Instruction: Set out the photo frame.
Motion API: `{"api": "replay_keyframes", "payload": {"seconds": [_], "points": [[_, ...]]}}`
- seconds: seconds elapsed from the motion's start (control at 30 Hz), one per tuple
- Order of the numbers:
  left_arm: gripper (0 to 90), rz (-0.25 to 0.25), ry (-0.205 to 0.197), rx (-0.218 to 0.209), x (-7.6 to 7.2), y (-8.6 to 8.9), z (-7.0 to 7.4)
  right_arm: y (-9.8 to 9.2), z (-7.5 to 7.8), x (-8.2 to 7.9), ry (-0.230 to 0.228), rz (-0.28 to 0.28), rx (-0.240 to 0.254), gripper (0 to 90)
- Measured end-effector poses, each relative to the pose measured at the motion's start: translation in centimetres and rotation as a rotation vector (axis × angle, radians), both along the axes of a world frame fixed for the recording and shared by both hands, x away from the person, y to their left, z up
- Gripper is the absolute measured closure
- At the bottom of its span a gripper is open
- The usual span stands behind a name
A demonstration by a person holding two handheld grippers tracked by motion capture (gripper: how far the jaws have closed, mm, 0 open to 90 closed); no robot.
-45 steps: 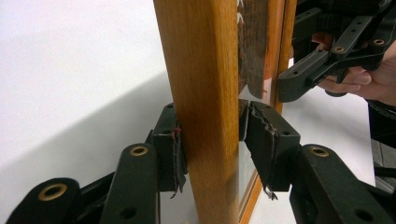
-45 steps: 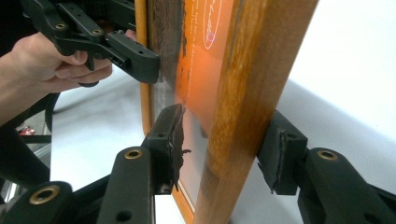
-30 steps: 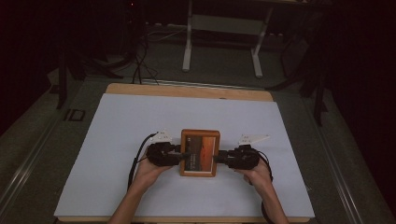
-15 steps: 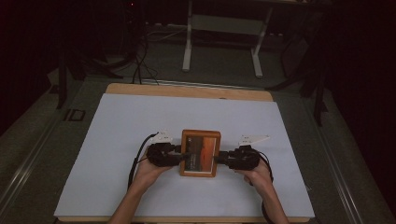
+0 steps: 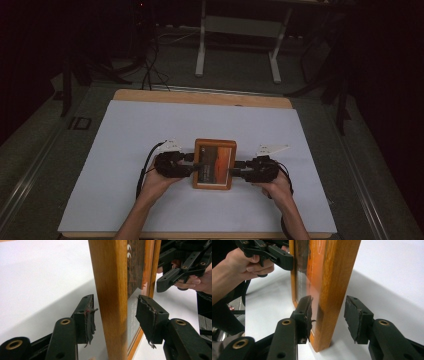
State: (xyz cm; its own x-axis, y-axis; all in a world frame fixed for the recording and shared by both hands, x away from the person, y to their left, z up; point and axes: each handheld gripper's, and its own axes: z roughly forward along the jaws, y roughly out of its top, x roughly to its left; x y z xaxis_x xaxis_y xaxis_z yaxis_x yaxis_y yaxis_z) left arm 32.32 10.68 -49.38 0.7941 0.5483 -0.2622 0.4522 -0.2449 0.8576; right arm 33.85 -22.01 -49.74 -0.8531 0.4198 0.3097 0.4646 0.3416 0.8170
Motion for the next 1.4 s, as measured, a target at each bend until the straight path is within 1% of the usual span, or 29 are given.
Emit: {"api": "replay_keyframes", "payload": {"seconds": [0.1, 0.3, 0.37, 0.43, 0.57, 0.67, 0.77, 0.87, 0.93, 1.03, 1.13, 1.27, 1.37, 1.4], "points": [[48.1, 0.006, -0.005, -0.007, -0.1, 0.3, 0.2, -0.2, 0.3, -0.1, -0.009, -0.007, 0.001, 55.6], [47.9, 0.023, -0.017, -0.005, -0.1, 0.8, 0.6, -0.8, 0.9, -0.2, -0.026, -0.022, 0.007, 54.7], [47.8, 0.03, -0.021, -0.015, -0.3, 1.1, 0.9, -1.2, 1.2, -0.3, -0.036, -0.032, 0.011, 54.1], [47.6, 0.033, -0.024, -0.015, -0.3, 1.3, 1.1, -1.4, 1.4, -0.3, -0.042, -0.038, 0.011, 54.0], [47.5, 0.04, -0.044, -0.014, -0.6, 1.6, 1.7, -2.0, 1.6, -0.4, -0.047, -0.052, 0.012, 53.7], [47.5, 0.052, -0.059, -0.008, -0.8, 1.9, 2.2, -2.4, 1.8, -0.5, -0.053, -0.06, 0.008, 53.5], [47.5, 0.068, -0.065, -0.008, -0.9, 2.3, 2.4, -2.8, 1.9, -0.6, -0.057, -0.067, 0.005, 53.4], [47.5, 0.092, -0.07, -0.009, -1.0, 2.8, 2.7, -3.1, 2.0, -0.6, -0.062, -0.081, -0.009, 53.2], [47.5, 0.109, -0.072, -0.005, -1.0, 3.1, 2.7, -3.3, 2.0, -0.6, -0.066, -0.09, -0.016, 53.0], [47.5, 0.145, -0.08, 0.02, -0.9, 3.7, 2.7, -3.8, 1.9, -0.6, -0.063, -0.108, -0.022, 52.8], [47.5, 0.187, -0.072, 0.039, -0.8, 4.3, 2.5, -4.4, 1.9, -0.5, -0.057, -0.13, -0.02, 52.7], [47.5, 0.222, -0.066, 0.053, -0.6, 4.9, 2.2, -5.3, 1.7, -0.4, -0.054, -0.158, -0.031, 52.2], [47.5, 0.243, -0.068, 0.082, -0.5, 5.2, 2.1, -5.9, 1.6, -0.3, -0.058, -0.186, -0.055, 50.8], [47.4, 0.243, -0.068, 0.082, -0.5, 5.2, 2.1, -6.1, 1.5, -0.3, -0.059, -0.198, -0.068, 50.1]]}}
